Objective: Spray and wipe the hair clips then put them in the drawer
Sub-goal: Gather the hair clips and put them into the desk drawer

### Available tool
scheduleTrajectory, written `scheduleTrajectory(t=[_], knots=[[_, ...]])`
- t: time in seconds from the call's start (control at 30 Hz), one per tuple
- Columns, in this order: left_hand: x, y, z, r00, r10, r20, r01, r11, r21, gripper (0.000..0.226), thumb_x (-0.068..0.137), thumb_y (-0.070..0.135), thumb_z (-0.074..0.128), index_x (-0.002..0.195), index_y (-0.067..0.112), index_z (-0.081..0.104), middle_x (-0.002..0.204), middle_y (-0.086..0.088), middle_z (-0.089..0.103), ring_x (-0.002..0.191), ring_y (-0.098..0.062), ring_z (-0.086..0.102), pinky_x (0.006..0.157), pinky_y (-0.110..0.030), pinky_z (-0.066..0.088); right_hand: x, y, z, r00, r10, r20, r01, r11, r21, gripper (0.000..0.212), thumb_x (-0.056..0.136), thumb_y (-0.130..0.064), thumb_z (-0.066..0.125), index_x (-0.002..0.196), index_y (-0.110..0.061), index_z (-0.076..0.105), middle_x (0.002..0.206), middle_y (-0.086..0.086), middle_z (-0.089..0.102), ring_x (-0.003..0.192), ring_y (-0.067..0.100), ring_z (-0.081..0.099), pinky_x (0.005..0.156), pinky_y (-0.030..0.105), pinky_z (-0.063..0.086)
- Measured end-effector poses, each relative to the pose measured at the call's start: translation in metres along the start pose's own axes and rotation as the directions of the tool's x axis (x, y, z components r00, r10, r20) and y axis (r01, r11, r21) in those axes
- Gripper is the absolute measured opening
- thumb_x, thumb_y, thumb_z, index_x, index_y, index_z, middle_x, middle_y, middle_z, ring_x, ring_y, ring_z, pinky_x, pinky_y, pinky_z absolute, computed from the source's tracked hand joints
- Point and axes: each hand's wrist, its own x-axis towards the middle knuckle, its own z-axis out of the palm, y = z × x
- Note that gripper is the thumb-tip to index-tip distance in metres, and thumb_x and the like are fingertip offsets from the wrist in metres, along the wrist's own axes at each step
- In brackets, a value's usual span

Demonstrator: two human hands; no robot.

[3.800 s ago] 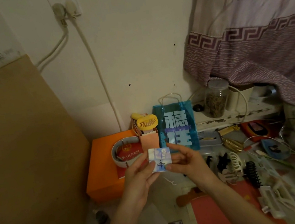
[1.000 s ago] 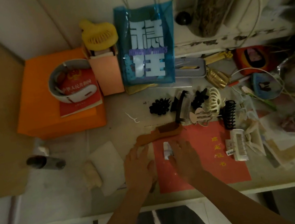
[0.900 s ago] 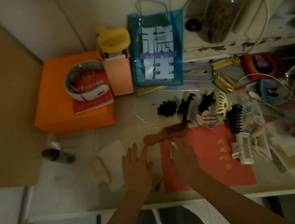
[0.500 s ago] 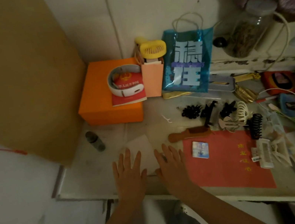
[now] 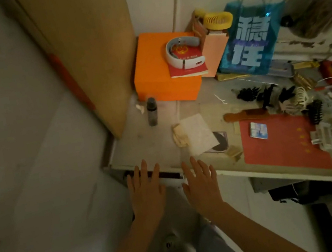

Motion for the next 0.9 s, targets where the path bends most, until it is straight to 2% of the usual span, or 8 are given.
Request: scheduleTrajectory(t=[0.1, 0.23, 0.33, 0.4, 0.47, 0.63, 0.73, 0.9], knots=[[-0.012, -0.014, 0.005, 1.0, -0.003, -0.018, 0.003, 1.0, -0.021, 0.062, 0.09, 0.036, 0.062, 0.145, 0.023, 0.037, 0.155, -0.019, 0.023, 0.141, -0.039, 0.027, 0.115, -0.054, 0.015, -0.012, -0.013, 0.016, 1.0, -0.001, -0.027, 0.001, 1.0, -0.018, 0.069, 0.06, -0.034, 0.089, 0.123, -0.018, 0.065, 0.131, 0.016, 0.059, 0.117, 0.034, 0.059, 0.093, 0.052, 0.048], [-0.018, -0.026, 0.035, 0.994, 0.012, -0.105, -0.011, 1.0, 0.001, 0.068, 0.053, 0.025, 0.094, 0.115, 0.012, 0.07, 0.123, -0.024, 0.062, 0.108, -0.043, 0.062, 0.087, -0.06, 0.046, -0.017, -0.022, 0.047, 0.998, -0.052, -0.041, 0.05, 0.998, -0.032, 0.07, 0.046, -0.038, 0.094, 0.109, -0.017, 0.073, 0.115, 0.013, 0.069, 0.101, 0.029, 0.068, 0.081, 0.048, 0.056], [-0.01, -0.037, 0.067, 0.994, 0.005, -0.108, -0.005, 1.0, 0.002, 0.068, 0.065, 0.031, 0.087, 0.127, 0.016, 0.062, 0.134, -0.024, 0.054, 0.12, -0.041, 0.054, 0.097, -0.06, 0.041, -0.008, -0.025, 0.077, 0.997, -0.066, -0.033, 0.065, 0.998, -0.027, 0.071, 0.056, -0.041, 0.09, 0.119, -0.019, 0.067, 0.125, 0.013, 0.064, 0.113, 0.03, 0.063, 0.09, 0.05, 0.051], [-0.006, -0.043, 0.091, 0.998, -0.044, -0.045, 0.046, 0.998, 0.039, 0.065, 0.093, 0.042, 0.055, 0.149, 0.026, 0.026, 0.157, -0.017, 0.019, 0.144, -0.034, 0.022, 0.116, -0.053, 0.014, -0.003, -0.023, 0.105, 0.994, -0.112, 0.01, 0.112, 0.994, 0.006, 0.068, 0.088, -0.04, 0.064, 0.146, -0.021, 0.036, 0.153, 0.015, 0.031, 0.141, 0.031, 0.031, 0.113, 0.052, 0.024], [0.003, -0.053, 0.116, 0.995, -0.074, -0.065, 0.079, 0.993, 0.085, 0.061, 0.1, 0.047, 0.03, 0.151, 0.033, -0.002, 0.161, -0.007, -0.008, 0.148, -0.026, -0.003, 0.117, -0.046, -0.007, 0.005, -0.019, 0.134, 0.991, -0.129, 0.023, 0.127, 0.989, 0.074, 0.062, 0.099, -0.037, 0.043, 0.153, -0.024, 0.014, 0.161, 0.009, 0.008, 0.148, 0.028, 0.007, 0.118, 0.048, 0.003], [0.023, -0.067, 0.159, 0.98, -0.047, -0.194, 0.036, 0.997, -0.062, 0.06, 0.097, 0.042, 0.045, 0.15, 0.028, 0.02, 0.16, -0.011, 0.009, 0.147, -0.032, 0.01, 0.117, -0.046, -0.003, 0.022, -0.013, 0.187, 0.989, -0.128, -0.069, 0.136, 0.983, 0.123, 0.063, 0.097, -0.035, 0.047, 0.152, -0.024, 0.018, 0.16, 0.005, 0.013, 0.147, 0.026, 0.013, 0.118, 0.046, 0.007], [0.039, -0.073, 0.192, 0.979, -0.043, -0.2, 0.036, 0.999, -0.036, 0.062, 0.097, 0.046, 0.043, 0.151, 0.03, 0.017, 0.16, -0.009, 0.009, 0.147, -0.029, 0.01, 0.117, -0.047, -0.001, 0.035, -0.011, 0.215, 0.979, -0.107, -0.174, 0.133, 0.98, 0.147, 0.066, 0.086, -0.03, 0.066, 0.145, -0.017, 0.039, 0.151, 0.01, 0.037, 0.136, 0.032, 0.038, 0.111, 0.05, 0.026], [0.054, -0.086, 0.244, 0.982, -0.038, -0.187, 0.042, 0.999, 0.022, 0.059, 0.098, 0.053, 0.03, 0.151, 0.034, 0.013, 0.161, -0.005, 0.01, 0.146, -0.025, 0.015, 0.117, -0.045, 0.005, 0.049, 0.0, 0.264, 0.99, -0.081, -0.113, 0.096, 0.987, 0.132, 0.064, 0.097, -0.04, 0.043, 0.152, -0.025, 0.013, 0.159, 0.002, 0.015, 0.145, 0.022, 0.014, 0.117, 0.043, 0.008]])
